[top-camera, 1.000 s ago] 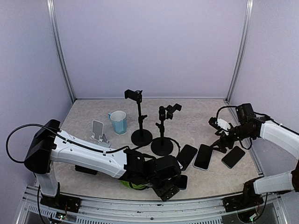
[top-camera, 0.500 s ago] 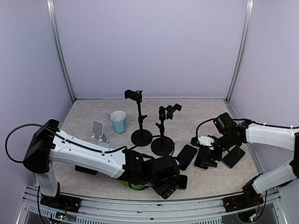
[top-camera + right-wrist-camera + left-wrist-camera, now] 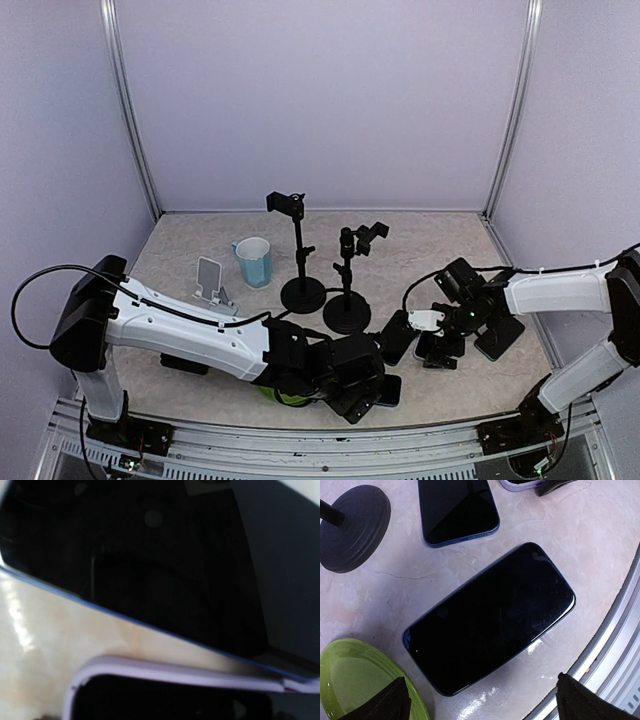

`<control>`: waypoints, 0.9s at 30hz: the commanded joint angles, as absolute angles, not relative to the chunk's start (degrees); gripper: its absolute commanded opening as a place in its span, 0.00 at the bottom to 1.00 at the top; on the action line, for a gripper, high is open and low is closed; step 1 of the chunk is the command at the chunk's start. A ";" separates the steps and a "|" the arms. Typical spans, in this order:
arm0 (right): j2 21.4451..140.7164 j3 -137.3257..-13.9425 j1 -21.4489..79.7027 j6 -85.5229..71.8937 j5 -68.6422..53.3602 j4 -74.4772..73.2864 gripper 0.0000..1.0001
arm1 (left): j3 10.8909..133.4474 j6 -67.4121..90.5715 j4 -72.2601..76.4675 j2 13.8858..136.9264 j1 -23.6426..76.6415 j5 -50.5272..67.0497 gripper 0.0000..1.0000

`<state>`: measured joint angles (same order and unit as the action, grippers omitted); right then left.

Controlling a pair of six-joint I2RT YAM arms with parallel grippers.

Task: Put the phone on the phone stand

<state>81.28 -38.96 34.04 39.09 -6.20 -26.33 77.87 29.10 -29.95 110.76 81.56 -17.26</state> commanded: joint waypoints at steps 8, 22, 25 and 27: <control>79.63 -34.99 29.43 41.43 8.07 -20.98 1.00 | 81.12 29.08 -31.85 111.01 81.39 -21.02 0.99; 82.30 -47.48 6.50 41.70 -6.62 -27.40 1.00 | 79.56 28.80 -32.28 110.25 81.63 -22.92 0.99; 80.17 -49.77 6.67 37.69 -13.03 -30.64 1.00 | 78.11 30.13 -30.89 109.42 81.74 -23.91 0.99; 79.21 -50.61 6.73 35.33 -16.33 -32.36 1.00 | 77.44 30.85 -30.08 108.94 81.76 -24.77 0.99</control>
